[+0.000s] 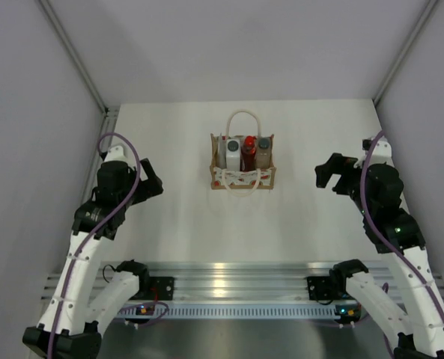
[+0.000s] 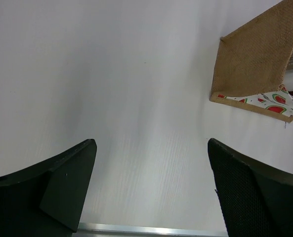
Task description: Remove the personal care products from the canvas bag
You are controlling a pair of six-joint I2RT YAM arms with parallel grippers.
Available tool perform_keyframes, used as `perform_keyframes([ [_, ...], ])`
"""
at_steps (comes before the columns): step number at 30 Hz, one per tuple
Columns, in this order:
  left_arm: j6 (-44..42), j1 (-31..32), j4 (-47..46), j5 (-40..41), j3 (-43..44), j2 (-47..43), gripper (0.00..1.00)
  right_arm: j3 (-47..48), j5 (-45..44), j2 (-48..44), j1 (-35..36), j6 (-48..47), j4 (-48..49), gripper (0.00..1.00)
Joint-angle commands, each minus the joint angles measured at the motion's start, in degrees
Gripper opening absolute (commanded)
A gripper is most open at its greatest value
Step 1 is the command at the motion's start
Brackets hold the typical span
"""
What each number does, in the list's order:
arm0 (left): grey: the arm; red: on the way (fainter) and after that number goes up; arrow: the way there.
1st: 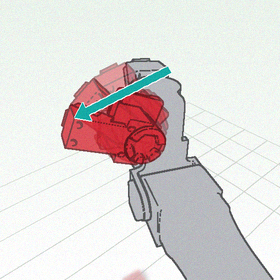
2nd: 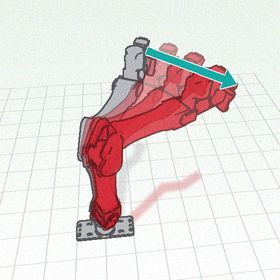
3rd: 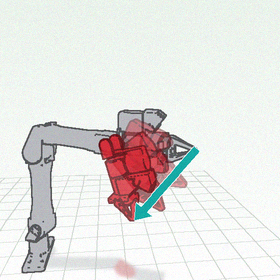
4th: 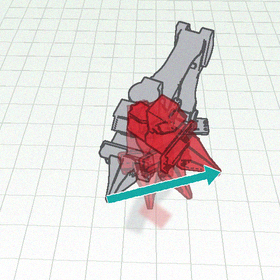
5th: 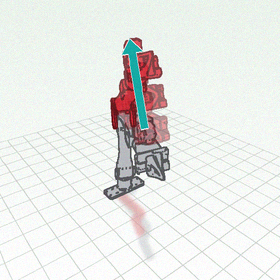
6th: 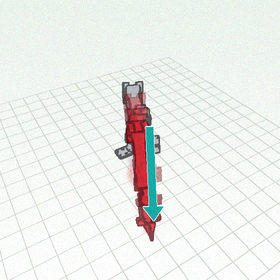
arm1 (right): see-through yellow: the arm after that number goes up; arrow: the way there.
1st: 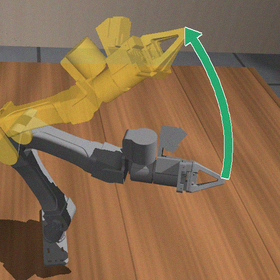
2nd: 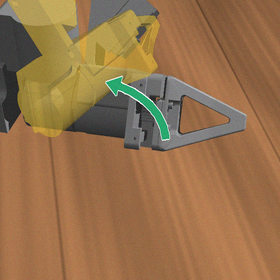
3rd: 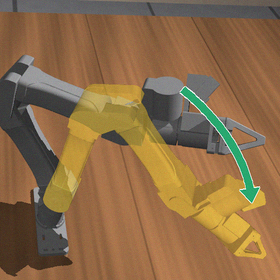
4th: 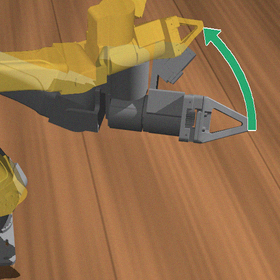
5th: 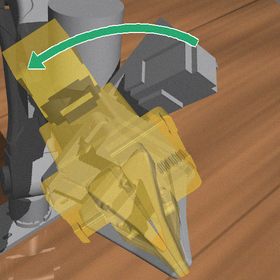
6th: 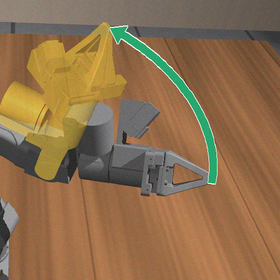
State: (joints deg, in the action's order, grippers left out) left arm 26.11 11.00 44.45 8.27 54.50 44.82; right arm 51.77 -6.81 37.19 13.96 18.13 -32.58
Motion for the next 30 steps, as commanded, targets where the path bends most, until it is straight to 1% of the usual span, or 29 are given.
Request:
perform_keyframes([
  [1, 3.23, 0.25, -3.93, -2.11, 1.13, 0.79, 0.98, 1.67, -1.19, -0.01, -0.77, 0.5, 0.15, 0.99],
  [3, 4.65, 0.25, -5.59, -3.69, 1.31, 1.5, 0.98, 1.76, -0.93, 0.42, -0.77, 0.5, 0.23, 0.99],
  [5, 6.93, 0.25, -7.26, -7.2, 1.4, 2.81, 0.98, 1.76, 0.3, 0.95, -0.86, 0.59, 0.41, 1.0],
  [6, 7.72, 0.25, -9.44, -8.35, 1.4, 3.34, 0.98, 1.67, 0.83, 1.83, -0.77, 0.85, 0.67, 1.0],
  [7, 9.38, 0.25, -10.68, -12.36, 1.14, 3.96, 0.98, 1.58, 1.7, 2.18, -0.86, 1.03, 0.93, 0.99],
  [10, 12.29, 0.42, -16.13, -17.48, 0.43, 7.03, 0.98, 2.02, 6.0, 5.08, -0.77, 1.82, 1.55, 1.0],
  [11, 12.91, 0.86, -17.71, -18.37, 0.26, 9.04, 0.98, 2.02, 8.8, 5.69, -0.77, 2.08, 1.81, 1.0],
  [13, 14.92, 1.47, -21.74, -19.43, 0.08, 11.42, 0.98, 1.85, 10.84, 6.93, -0.77, 2.43, 2.96, 1.0],
  [15, 16.07, 2.7, -24.57, -20.84, -0.01, 15.9, 0.97, 1.67, 13.04, 7.11, -0.77, 2.87, 3.66, 0.99],
  [18, 17.31, 4.46, -30.54, -23.29, 0.95, 23.02, 0.94, 1.23, 14.36, 6.5, -0.77, 2.88, 4.19, 0.99],
  [20, 16.35, 4.9, -32.57, -25.05, 2.53, 28.36, 0.89, 0.97, 14.98, 6.06, -0.68, 2.27, 4.1, 0.99],
  [22, 15.47, 5.17, -32.67, -24.54, 5.08, 31.46, 0.85, 0.79, 15.68, 5.18, -0.77, 1.74, 3.84, 0.99],
  [23, 15.29, 5.43, -33.54, -24.53, 5.61, 34.08, 0.81, 0.62, 16.12, 4.74, -0.86, 1.21, 3.66, 1.0],
  [26, 15.73, 6.04, -35.56, -25.67, 7.02, 38.05, 0.75, 0.53, 16.47, 3.51, -0.68, 0.42, 3.05, 0.99],
  [30, 15.82, 7.01, -38.37, -26.63, 8.08, 41.66, 0.71, 0.97, 17.35, 3.33, -0.69, -0.11, 2.43, 0.99],
])
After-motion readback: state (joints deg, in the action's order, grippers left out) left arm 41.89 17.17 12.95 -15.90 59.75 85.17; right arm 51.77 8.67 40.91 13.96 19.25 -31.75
